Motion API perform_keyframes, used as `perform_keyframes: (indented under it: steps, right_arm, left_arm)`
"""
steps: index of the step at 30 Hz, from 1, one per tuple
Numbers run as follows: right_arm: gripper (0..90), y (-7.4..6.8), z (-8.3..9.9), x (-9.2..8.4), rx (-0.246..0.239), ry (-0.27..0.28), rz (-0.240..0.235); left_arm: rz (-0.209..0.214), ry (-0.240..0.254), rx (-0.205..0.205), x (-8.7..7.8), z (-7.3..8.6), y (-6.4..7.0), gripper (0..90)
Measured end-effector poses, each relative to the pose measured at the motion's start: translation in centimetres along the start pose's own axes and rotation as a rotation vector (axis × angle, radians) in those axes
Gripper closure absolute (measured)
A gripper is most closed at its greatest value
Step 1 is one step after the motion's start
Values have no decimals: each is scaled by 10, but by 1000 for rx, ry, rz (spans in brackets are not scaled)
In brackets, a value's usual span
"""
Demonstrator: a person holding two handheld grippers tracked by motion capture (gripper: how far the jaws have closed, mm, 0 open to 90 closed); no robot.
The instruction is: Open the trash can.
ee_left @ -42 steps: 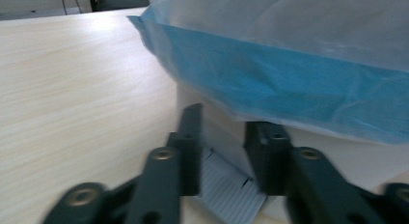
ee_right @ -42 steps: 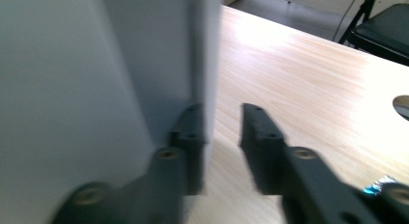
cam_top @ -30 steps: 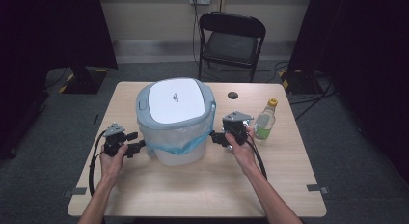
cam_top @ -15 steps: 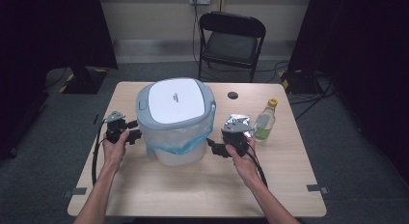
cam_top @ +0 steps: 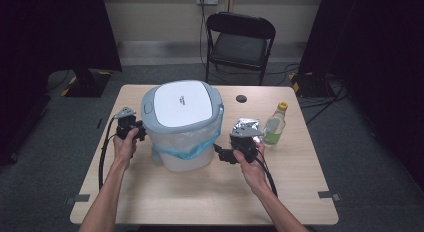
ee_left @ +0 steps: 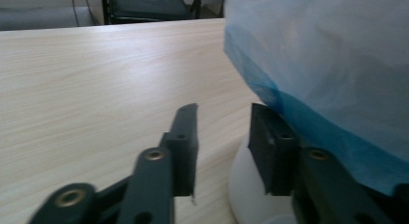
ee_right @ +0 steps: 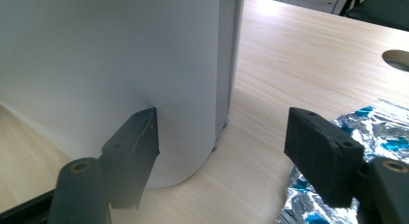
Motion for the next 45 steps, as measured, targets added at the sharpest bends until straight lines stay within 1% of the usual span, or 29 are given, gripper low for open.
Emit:
perform_keyframes:
  steps: [1,2,4,6,8,11,13,14,15,17,18,20,21,22,23,25,26,27,29,30,31,32,34,35,36,37,39,42,45]
  right_arm:
    - [274,0,0,0,0,0,0]
    - [320,0,-1,0,-12,0,15]
    - [332,1,-3,1,-14,-3,38]
    - [353,2,-4,2,-7,-5,48]
    - [373,7,-5,7,3,2,65]
    - [378,11,-7,11,18,1,75]
    - [420,15,-9,15,31,5,92]
    - [469,19,-12,20,36,3,114]
    - [469,19,-12,20,36,3,114]
    - [537,25,-17,29,60,0,123]
    - [537,25,-17,29,60,0,123]
    - [548,31,-21,37,67,-2,138]
    - [544,36,-24,42,67,-7,146]
    - [544,36,-24,42,67,-7,146]
    - [536,38,-26,45,64,-8,155]
    - [496,40,-27,48,50,-11,172]
    - [476,41,-28,48,46,-16,180]
    - [462,40,-28,47,38,-20,184]
    - [413,38,-26,42,20,-17,181]
    - [413,38,-26,42,20,-17,181]
    - [391,35,-24,39,20,-10,161]
    - [394,33,-23,38,21,-8,157]
    - [398,32,-22,38,13,-8,158]
    - [407,32,-21,39,11,-9,157]
    - [407,32,-21,39,11,-9,157]
    - [415,32,-21,39,12,-6,151]
    - [471,34,-22,41,22,-1,139]
    - [600,35,-25,46,12,-2,145]
    - [618,39,-27,53,18,22,138]
  left_arm:
    - [9,-1,4,-1,1,1,701]
    - [15,1,8,-2,1,2,734]
    - [32,-9,28,-7,4,4,766]
    - [33,-11,33,-8,5,5,766]
    - [36,-25,53,-12,5,5,793]
    - [53,-21,42,-14,6,4,793]
    - [59,-23,49,-14,6,3,793]
    - [58,-24,48,-15,7,4,792]
    - [57,-27,56,-15,7,4,792]
    - [55,-22,59,-16,7,4,792]
    - [56,-20,54,-16,8,5,792]
    - [42,-16,63,-17,10,5,774]
    - [44,2,48,-18,12,3,750]
    - [44,2,48,-18,12,3,703]
    - [36,-4,38,-19,13,1,703]
    - [24,-21,17,-17,14,-4,553]
    - [0,-30,8,-15,14,-7,526]
    - [-27,-31,-4,-12,13,-10,524]
    - [-39,-35,-16,-5,10,-13,507]
    - [-53,-28,-14,-2,8,-13,507]
    - [-51,-16,-12,0,6,-13,501]
    - [-30,-9,-24,4,3,-12,504]
    - [-29,-1,-12,4,2,-11,528]
    - [-19,-3,-12,4,1,-11,587]
    - [-2,0,-6,2,-1,-9,587]
    - [8,3,2,1,-1,-7,633]
    - [17,-10,19,-1,0,-3,680]
    - [47,-12,19,-8,7,1,719]
    - [47,4,21,-17,17,8,727]
Point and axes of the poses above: each handheld gripper's, and its own axes: x roughly forward along the jaws, z roughly out of its underside, y roughly to its right, the point moved 3 cm from there along x, roughly forward along the jaws, and after that the axes turned 10 degrees about -x, right-handed, at the moved point
